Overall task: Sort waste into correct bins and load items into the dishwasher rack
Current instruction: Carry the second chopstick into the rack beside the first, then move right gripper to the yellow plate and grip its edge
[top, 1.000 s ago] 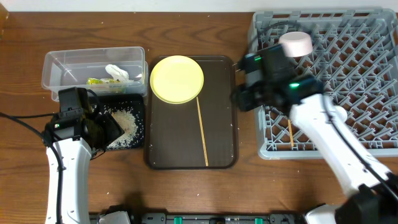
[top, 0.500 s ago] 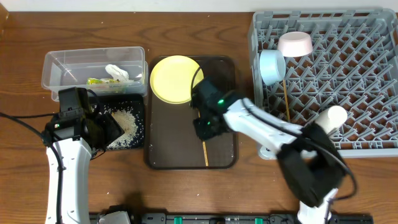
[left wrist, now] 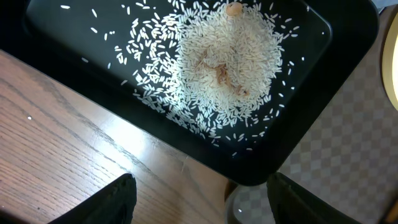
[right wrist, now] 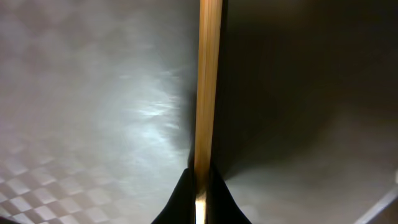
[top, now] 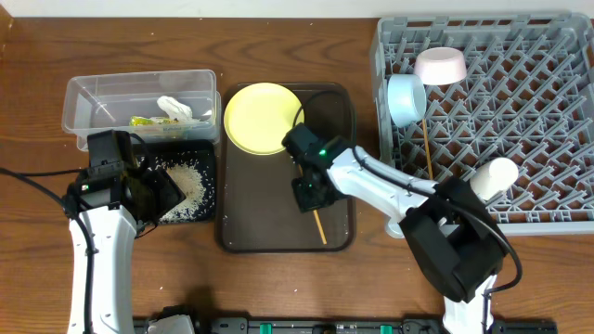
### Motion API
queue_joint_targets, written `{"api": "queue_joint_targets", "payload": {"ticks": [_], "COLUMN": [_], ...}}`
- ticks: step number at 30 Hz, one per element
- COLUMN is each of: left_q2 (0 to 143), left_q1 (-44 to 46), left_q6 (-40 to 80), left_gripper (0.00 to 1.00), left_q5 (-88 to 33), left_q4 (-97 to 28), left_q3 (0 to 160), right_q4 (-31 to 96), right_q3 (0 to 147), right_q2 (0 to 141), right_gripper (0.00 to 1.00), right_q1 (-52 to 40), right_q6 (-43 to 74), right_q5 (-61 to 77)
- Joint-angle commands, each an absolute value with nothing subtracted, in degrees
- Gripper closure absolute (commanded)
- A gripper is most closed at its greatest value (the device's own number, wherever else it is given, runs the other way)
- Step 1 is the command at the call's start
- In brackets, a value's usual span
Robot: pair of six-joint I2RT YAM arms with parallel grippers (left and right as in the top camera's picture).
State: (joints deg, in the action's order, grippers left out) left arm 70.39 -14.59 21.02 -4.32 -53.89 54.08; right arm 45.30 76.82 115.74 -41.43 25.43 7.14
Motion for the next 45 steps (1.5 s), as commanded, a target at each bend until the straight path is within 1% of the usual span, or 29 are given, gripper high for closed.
{"api": "queue_joint_targets", "payload": {"ticks": [1,9,13,15,19,23,32,34,36,39,40,45], "left_q2": [70.4,70.4,70.4,70.4,70.4,70.4,70.4,70.4,70.4,70.4,70.4,70.4], "left_q1": [-14.8,-14.8,-14.8,-14.8,-14.8,-14.8,-14.8,-14.8,-14.8,-14.8,-14.8,-14.8], "left_q6": [21.3,21.3,21.3,21.3,21.3,21.3,21.3,21.3,21.3,21.3,21.3,21.3], "left_gripper": [0.3,0.3,0.3,0.3,0.3,0.3,0.3,0.3,0.3,0.3,0.3,0.3], "left_q5": [-4.0,-4.0,-4.0,-4.0,-4.0,-4.0,-4.0,-4.0,-4.0,-4.0,-4.0,-4.0], "left_q4": [-54.2,-54.2,-54.2,-54.2,-54.2,-54.2,-54.2,-54.2,-54.2,-54.2,-54.2,-54.2], "left_q3": [54.4,54.4,54.4,54.4,54.4,54.4,54.4,54.4,54.4,54.4,54.4,54.4], "right_q4": [46.5,48.3,51.1,53.8,58.6,60.1,59.6,59.6,59.5,58.9,58.6,58.5], "right_q3": [76.4,76.6,76.6,76.6,76.4,75.5,74.0,74.0,74.0,74.2,74.3,76.9], "right_q2": [113.2,97.2,91.5,90.1,90.3,91.6,96.9,97.9,98.2,97.9,97.8,95.6], "right_gripper": [0.99,0.99,0.99,0.99,0.99,0.99,0.99,0.98,0.92,0.81,0.79,0.75], "right_q1": [-36.4,-27.4,-22.0,-19.4,-14.8,-11.5,-9.7,-9.7,-9.7,-9.6,-9.6,-9.7], "right_q6": [25.1,18.2,15.2,15.1,12.6,9.5,8.2,7.6,7.6,7.6,7.6,7.6], "right_q5": [3.1,3.0,2.1,-0.8,-3.7,-3.6,-4.5,-4.5,-4.5,-4.5,-4.5,-3.9]}}
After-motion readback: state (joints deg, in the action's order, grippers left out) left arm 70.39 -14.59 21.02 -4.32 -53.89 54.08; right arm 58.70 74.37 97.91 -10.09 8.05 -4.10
